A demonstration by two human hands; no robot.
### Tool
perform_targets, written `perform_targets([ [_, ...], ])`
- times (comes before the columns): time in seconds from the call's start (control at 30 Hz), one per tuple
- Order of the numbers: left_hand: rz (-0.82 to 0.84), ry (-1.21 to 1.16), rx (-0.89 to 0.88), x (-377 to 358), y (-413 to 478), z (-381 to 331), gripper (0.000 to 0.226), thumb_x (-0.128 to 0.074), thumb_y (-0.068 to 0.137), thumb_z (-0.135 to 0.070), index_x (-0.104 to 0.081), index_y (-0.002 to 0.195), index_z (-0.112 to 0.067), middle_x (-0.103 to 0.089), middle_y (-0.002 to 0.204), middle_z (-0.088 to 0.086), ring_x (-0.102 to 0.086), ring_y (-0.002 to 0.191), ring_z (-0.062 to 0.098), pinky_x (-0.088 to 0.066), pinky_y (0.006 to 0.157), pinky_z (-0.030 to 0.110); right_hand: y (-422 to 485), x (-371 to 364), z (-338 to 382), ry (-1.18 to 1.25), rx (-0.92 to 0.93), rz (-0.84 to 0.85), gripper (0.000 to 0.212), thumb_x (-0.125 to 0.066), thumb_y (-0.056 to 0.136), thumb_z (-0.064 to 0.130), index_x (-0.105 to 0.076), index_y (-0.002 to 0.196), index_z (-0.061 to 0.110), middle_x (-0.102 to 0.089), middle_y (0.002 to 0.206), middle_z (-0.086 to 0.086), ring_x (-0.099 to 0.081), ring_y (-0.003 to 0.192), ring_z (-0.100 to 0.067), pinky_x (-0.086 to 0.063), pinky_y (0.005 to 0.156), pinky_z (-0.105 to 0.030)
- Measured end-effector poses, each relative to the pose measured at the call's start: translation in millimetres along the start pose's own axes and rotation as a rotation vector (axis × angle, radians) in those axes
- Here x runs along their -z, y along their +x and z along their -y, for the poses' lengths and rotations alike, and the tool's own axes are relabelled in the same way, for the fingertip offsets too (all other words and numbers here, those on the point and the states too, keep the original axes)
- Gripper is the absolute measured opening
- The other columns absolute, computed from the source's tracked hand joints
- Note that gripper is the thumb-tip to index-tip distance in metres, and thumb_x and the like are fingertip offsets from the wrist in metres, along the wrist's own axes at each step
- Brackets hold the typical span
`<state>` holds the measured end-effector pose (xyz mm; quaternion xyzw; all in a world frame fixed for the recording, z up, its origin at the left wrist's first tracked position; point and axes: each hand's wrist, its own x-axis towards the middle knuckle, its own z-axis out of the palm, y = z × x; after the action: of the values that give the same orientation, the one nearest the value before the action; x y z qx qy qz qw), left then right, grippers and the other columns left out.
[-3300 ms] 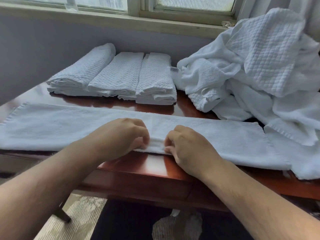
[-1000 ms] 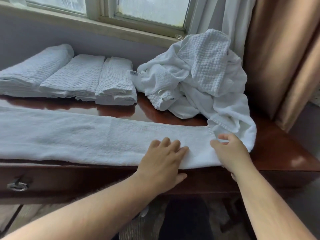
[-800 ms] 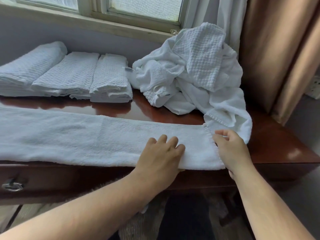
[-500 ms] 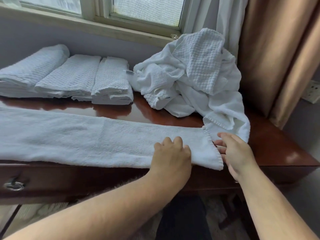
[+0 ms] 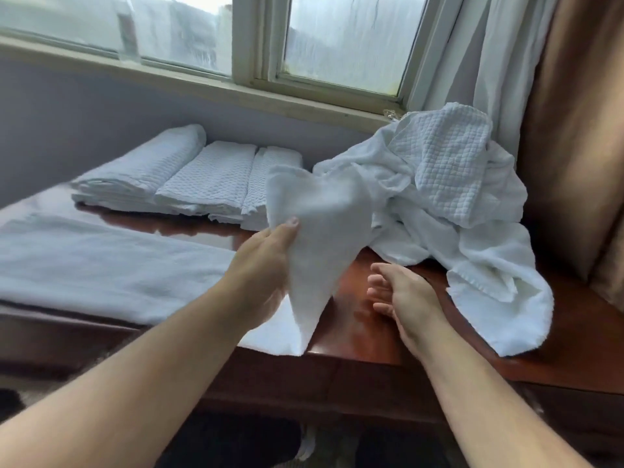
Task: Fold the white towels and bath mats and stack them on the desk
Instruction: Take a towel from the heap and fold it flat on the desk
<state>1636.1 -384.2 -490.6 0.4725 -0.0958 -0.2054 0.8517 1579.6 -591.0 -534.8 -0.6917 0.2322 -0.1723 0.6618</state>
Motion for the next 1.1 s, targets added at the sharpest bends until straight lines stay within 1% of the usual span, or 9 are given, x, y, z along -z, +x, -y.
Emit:
perform_targets([
  [0.1, -0.088, -0.191, -0.121, 42, -8, -33, 0.034, -0.044, 0.107, -0.027, -0.058, 0.129, -0.003, -0.073, 0.116, 0.012, -0.072, 0.107, 0.023, -0.061, 0.076, 0.030, 5, -67, 17, -0.147, 0.085, 0.192, 0.015, -0.057, 0.097, 0.038, -0.070, 0.101, 0.032, -0.068, 0.097, 0.008, -0.065, 0.077, -0.002, -0.050, 0.064, -0.023],
  [0.2, -0.167, -0.240, -0.257, 95, -19, -72, 0.035, -0.041, 0.108, -0.024, -0.054, 0.135, -0.005, -0.071, 0.123, 0.013, -0.069, 0.112, 0.024, -0.060, 0.079, 0.031, 4, -126, 38, -0.248, 0.223, 0.369, 0.013, -0.061, 0.092, 0.041, -0.070, 0.099, 0.035, -0.074, 0.097, 0.017, -0.067, 0.089, 0.004, -0.051, 0.073, -0.016],
  [0.4, -0.310, -0.110, -0.438, 202, -36, -146, 0.043, -0.038, 0.108, -0.029, -0.052, 0.140, -0.003, -0.066, 0.132, 0.014, -0.063, 0.123, 0.024, -0.054, 0.097, 0.033, -7, -239, 59, -0.757, 0.577, 0.587, 0.042, -0.052, 0.100, 0.044, -0.055, 0.140, 0.029, -0.054, 0.143, 0.008, -0.049, 0.132, -0.010, -0.037, 0.105, -0.027],
  [0.53, -0.436, -0.067, -0.332, 275, -46, -161, 0.044, -0.045, 0.099, -0.030, -0.061, 0.131, -0.003, -0.068, 0.128, 0.016, -0.066, 0.118, 0.027, -0.050, 0.097, 0.039, -25, -290, 47, -1.057, 0.776, 0.714, 0.046, -0.045, 0.100, 0.054, -0.048, 0.144, 0.038, -0.035, 0.159, 0.012, -0.027, 0.148, -0.010, -0.022, 0.118, -0.035],
  [0.67, -0.621, -0.034, -0.122, 332, -49, -160, 0.041, -0.047, 0.100, -0.029, -0.062, 0.128, -0.002, -0.069, 0.124, 0.018, -0.071, 0.106, 0.030, -0.056, 0.087, 0.042, -31, -299, 21, -1.258, 0.803, 0.811, 0.050, -0.034, 0.100, 0.060, -0.039, 0.146, 0.042, -0.032, 0.159, 0.013, -0.023, 0.149, -0.012, -0.017, 0.119, -0.035],
  [0.8, -0.644, -0.053, -0.085, 352, -42, -165, 0.047, -0.050, 0.098, -0.027, -0.052, 0.139, -0.003, -0.067, 0.127, 0.018, -0.070, 0.109, 0.031, -0.060, 0.075, 0.040, -25, -287, 13, -1.220, 0.784, 0.812, 0.051, -0.034, 0.099, 0.063, -0.035, 0.148, 0.047, -0.019, 0.163, 0.023, -0.012, 0.153, -0.006, -0.011, 0.122, -0.031],
  [0.93, -0.604, -0.005, -0.059, 353, -37, -169, 0.044, -0.044, 0.098, -0.031, -0.066, 0.122, -0.002, -0.070, 0.123, 0.016, -0.069, 0.111, 0.031, -0.053, 0.090, 0.043, -24, -280, 23, -1.039, 0.766, 0.727, 0.024, -0.050, 0.100, 0.049, -0.061, 0.119, 0.043, -0.051, 0.134, 0.025, -0.036, 0.134, 0.000, -0.023, 0.102, -0.017],
  [1.0, -0.637, 0.042, -0.048, 348, -33, -169, 0.032, -0.049, 0.100, -0.028, -0.067, 0.115, -0.006, -0.071, 0.119, 0.014, -0.071, 0.106, 0.028, -0.055, 0.089, 0.041, -22, -279, 22, -1.043, 0.771, 0.638, 0.022, -0.053, 0.098, 0.046, -0.061, 0.119, 0.042, -0.054, 0.130, 0.020, -0.041, 0.131, -0.006, -0.028, 0.102, -0.022],
  [1.1, -0.682, 0.090, -0.036, 336, -25, -163, 0.033, -0.053, 0.103, -0.029, -0.063, 0.126, -0.008, -0.071, 0.121, 0.012, -0.069, 0.111, 0.027, -0.053, 0.098, 0.040, -12, -293, 25, -1.150, 0.709, 0.538, 0.052, -0.046, 0.098, 0.057, -0.045, 0.145, 0.034, -0.044, 0.150, 0.009, -0.033, 0.142, -0.015, -0.026, 0.115, -0.039],
])
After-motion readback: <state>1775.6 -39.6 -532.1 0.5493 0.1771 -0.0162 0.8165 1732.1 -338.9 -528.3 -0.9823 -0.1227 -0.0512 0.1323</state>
